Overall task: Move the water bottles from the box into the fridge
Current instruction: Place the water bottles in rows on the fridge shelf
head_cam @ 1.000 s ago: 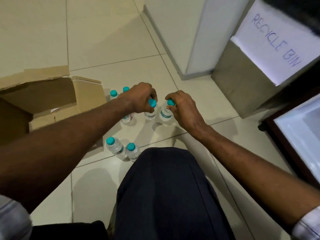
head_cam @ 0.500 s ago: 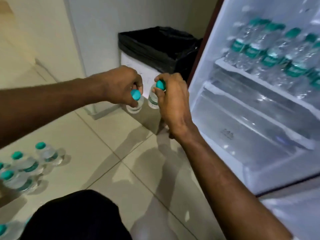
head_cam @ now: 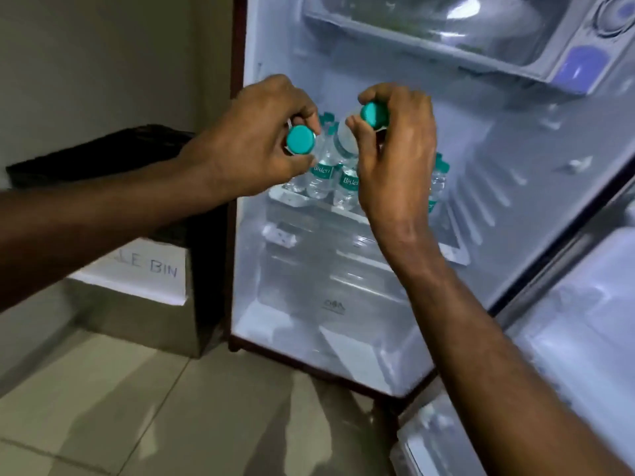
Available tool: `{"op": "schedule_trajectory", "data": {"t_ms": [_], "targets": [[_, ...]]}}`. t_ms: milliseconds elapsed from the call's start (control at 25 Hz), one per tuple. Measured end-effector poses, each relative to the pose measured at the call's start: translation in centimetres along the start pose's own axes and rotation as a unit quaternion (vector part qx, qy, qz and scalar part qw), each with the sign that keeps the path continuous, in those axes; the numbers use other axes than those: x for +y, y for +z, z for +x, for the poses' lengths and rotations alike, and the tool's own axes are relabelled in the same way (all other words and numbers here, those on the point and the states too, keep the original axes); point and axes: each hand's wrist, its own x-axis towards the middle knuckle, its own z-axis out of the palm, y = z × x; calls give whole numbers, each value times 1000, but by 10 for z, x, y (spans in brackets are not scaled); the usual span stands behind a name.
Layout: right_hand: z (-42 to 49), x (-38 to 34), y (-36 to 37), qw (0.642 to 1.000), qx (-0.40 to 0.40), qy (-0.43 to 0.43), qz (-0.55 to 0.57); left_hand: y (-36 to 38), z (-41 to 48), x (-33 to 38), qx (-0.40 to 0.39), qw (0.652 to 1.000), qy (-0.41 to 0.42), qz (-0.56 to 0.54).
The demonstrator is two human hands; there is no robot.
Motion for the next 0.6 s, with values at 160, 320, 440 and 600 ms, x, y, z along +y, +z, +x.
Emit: {"op": "schedule_trajectory", "data": {"t_ms": [160,320,440,600], "targets": [[44,59,11,995,59,-15,-78,48,68,-12,35,996,83,-23],[76,114,30,990,44,-10,-137,102,131,-33,27,992,124,-18],[96,155,44,979,-1,1,-204,135,175,-49,13,989,147,-16],[122,202,59,956,-18,-26,-292,172,225,-60,6,991,135,-11]]}}
